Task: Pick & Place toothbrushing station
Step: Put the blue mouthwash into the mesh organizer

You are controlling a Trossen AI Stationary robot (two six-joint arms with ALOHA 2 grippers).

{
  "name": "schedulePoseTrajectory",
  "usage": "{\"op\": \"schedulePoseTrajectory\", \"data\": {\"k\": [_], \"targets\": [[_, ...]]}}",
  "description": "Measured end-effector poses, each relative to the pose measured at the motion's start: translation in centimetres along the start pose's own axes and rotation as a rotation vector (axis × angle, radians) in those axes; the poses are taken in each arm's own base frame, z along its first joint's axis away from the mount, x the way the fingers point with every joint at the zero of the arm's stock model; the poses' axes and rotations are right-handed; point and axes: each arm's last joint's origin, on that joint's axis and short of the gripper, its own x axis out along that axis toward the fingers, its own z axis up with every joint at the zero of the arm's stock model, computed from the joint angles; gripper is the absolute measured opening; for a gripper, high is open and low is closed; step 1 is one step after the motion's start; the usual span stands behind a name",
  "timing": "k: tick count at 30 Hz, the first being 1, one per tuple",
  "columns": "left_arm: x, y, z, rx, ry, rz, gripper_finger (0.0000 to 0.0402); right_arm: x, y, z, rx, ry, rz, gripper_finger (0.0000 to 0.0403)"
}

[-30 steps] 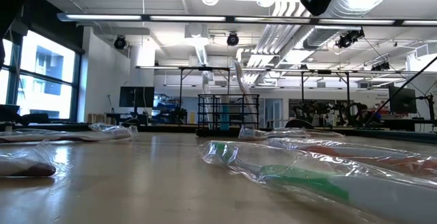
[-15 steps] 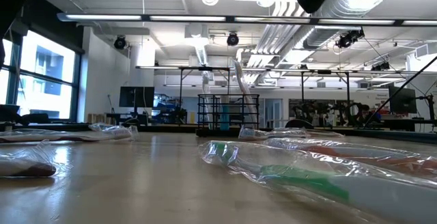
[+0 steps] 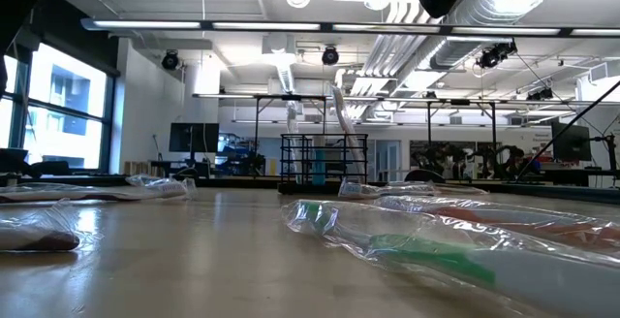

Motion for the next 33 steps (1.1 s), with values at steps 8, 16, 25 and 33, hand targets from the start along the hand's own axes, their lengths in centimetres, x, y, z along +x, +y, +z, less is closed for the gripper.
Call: {"op": "schedulePoseTrajectory", "data": {"k": [8, 16, 25, 33], "targets": [[-0.6, -0.1, 0.1, -0.065, -0.014, 0.005, 0.033, -1.9, 0.0, 0.4, -0.001, -0.025, -0.104, 0.0057], [-2.6, -0.6, 0.1, -0.06, -0.083, 0.093, 0.0331, -5.3, 0.9, 1.8, -0.01, -0.181, -0.15, 0.0057], [-2.7, -0.8, 2.2, -0.011, -0.321, 0.143, 0.0331, -5.8, 1.8, 2.3, -0.079, -0.247, -0.179, 0.0057], [-1.9, -0.6, 2.5, 0.028, -0.351, 0.167, 0.0331, -5.9, 1.8, 2.4, -0.085, -0.26, -0.177, 0.0057]]}}
